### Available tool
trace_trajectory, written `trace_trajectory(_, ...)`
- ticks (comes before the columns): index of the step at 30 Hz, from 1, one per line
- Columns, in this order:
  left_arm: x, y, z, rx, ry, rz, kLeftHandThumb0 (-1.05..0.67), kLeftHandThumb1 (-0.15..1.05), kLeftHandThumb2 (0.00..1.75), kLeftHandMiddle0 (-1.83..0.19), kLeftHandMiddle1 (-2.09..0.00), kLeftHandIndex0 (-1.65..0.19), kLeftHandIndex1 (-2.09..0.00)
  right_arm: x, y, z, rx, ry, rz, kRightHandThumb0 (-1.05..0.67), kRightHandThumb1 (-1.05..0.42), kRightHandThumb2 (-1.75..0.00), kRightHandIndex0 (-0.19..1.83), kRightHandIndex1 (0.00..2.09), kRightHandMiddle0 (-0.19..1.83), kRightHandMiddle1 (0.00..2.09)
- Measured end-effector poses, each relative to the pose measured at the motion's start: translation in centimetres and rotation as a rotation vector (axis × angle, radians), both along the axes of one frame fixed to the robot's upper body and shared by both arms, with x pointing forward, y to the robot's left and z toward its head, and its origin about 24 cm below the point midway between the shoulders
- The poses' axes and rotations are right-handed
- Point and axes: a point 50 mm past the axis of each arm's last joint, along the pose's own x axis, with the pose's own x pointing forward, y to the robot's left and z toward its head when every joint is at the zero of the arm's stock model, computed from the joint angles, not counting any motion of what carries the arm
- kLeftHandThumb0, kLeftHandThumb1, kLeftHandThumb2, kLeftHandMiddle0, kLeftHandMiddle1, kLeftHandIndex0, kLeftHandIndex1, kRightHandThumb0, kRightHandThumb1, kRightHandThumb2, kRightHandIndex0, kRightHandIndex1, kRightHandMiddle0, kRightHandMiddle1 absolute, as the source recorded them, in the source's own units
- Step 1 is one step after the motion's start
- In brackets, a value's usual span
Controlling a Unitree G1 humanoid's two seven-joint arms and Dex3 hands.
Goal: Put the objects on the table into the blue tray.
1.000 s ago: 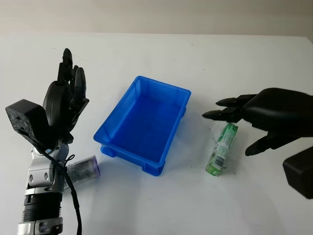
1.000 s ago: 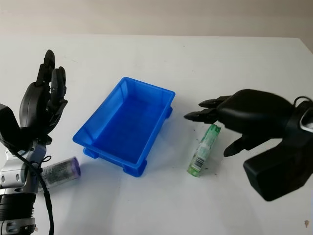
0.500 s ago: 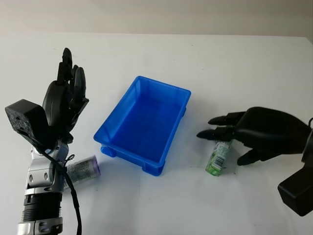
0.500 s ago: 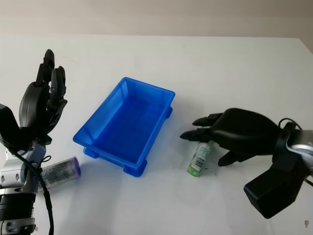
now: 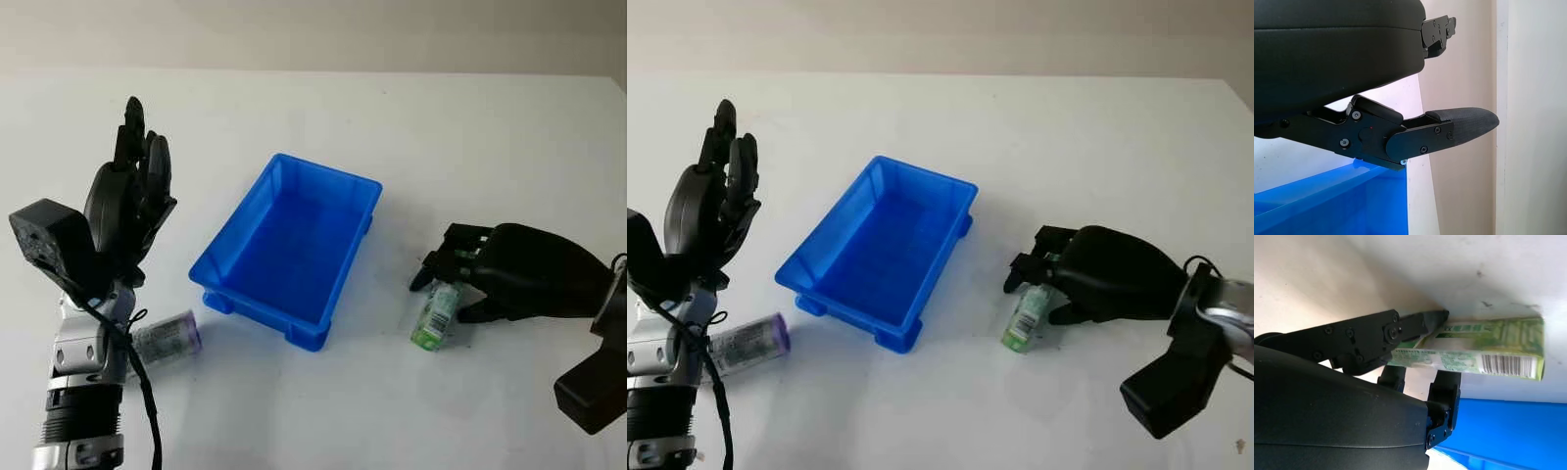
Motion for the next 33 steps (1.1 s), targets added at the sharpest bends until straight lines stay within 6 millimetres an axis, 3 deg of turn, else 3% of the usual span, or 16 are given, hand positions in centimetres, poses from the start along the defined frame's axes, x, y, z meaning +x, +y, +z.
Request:
trace_trajectory(6,0.0,0.0,0.0,0.0,0.002,0.0,-0.79,1.05,0.62,0.19,0.0,0.19,0.0,0.7,-0.6,-0.7,0.018,-0.104,0.012,-0.48,-1.05,-0.16,0.46,2.07,0.3,2.04)
trace_trajectory(11,0.0,0.1,0.1,0.004,0.002,0.001,-0.79,1.05,0.61,0.19,0.0,0.19,0.0,1.1,-0.4,-0.8,0.024,-0.138,0.016,-0.52,-1.05,-0.22,0.8,2.09,0.55,2.09)
trace_trajectory(18,0.0,0.2,0.1,0.009,0.002,0.002,-0.79,1.05,0.61,0.19,0.0,0.19,0.0,2.1,0.2,0.1,0.046,-0.192,0.012,-0.51,-1.05,-0.19,0.83,2.09,0.59,2.09)
trace_trajectory(28,0.0,0.2,0.2,0.01,-0.005,0.004,-0.8,1.05,0.6,0.19,-0.01,0.19,0.0,4.3,0.3,3.6,0.148,-0.364,-0.021,-0.53,-1.04,-0.1,0.8,2.08,0.64,2.09)
trace_trajectory(31,0.0,0.2,0.2,0.01,-0.007,0.003,-0.79,1.05,0.61,0.19,-0.01,0.19,0.0,5.2,0.7,5.3,0.159,-0.435,-0.035,-0.53,-1.03,-0.06,0.83,2.0,0.66,2.03)
trace_trajectory(33,0.0,0.2,0.1,0.01,-0.006,0.003,-0.79,1.05,0.61,0.19,-0.01,0.19,0.0,5.8,0.7,6.5,0.165,-0.483,-0.054,-0.54,-1.04,-0.06,0.83,2.06,0.67,2.06)
